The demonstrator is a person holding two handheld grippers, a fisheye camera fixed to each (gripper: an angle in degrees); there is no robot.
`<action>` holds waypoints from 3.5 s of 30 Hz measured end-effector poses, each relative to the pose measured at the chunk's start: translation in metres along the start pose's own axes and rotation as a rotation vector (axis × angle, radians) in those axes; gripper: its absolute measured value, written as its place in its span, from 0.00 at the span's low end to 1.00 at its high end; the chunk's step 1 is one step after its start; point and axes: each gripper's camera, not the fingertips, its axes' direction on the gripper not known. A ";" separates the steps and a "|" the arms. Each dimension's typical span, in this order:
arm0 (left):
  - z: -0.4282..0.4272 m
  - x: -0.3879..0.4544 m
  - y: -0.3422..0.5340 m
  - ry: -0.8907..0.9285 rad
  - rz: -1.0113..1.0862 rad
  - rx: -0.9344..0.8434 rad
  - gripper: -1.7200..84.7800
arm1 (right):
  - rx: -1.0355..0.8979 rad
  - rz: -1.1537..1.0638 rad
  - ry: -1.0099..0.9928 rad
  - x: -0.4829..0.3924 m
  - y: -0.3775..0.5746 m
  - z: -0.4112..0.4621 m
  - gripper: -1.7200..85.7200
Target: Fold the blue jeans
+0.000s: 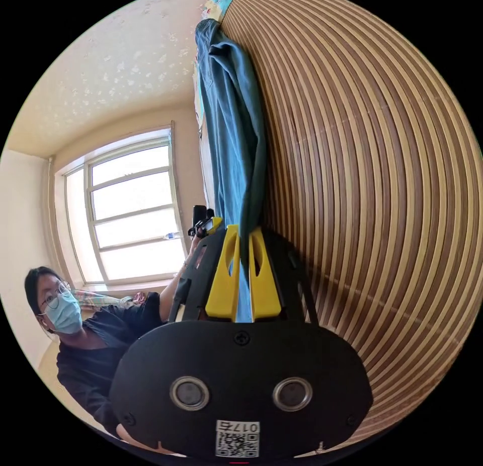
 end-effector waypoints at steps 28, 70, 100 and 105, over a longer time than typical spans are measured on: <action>0.049 0.031 0.110 -0.140 0.113 0.046 0.03 | 0.175 0.002 0.000 -0.019 0.126 -0.044 0.08; 0.028 0.372 0.325 0.092 0.721 0.251 0.01 | 0.313 -0.838 0.045 -0.418 0.399 -0.034 0.04; 0.143 -0.033 0.240 -0.254 0.015 -0.009 0.03 | 0.040 -0.068 0.442 -0.019 0.322 0.153 0.06; 0.140 -0.056 0.229 -0.345 -0.020 -0.059 0.12 | -0.080 0.072 0.551 0.023 0.316 0.164 0.10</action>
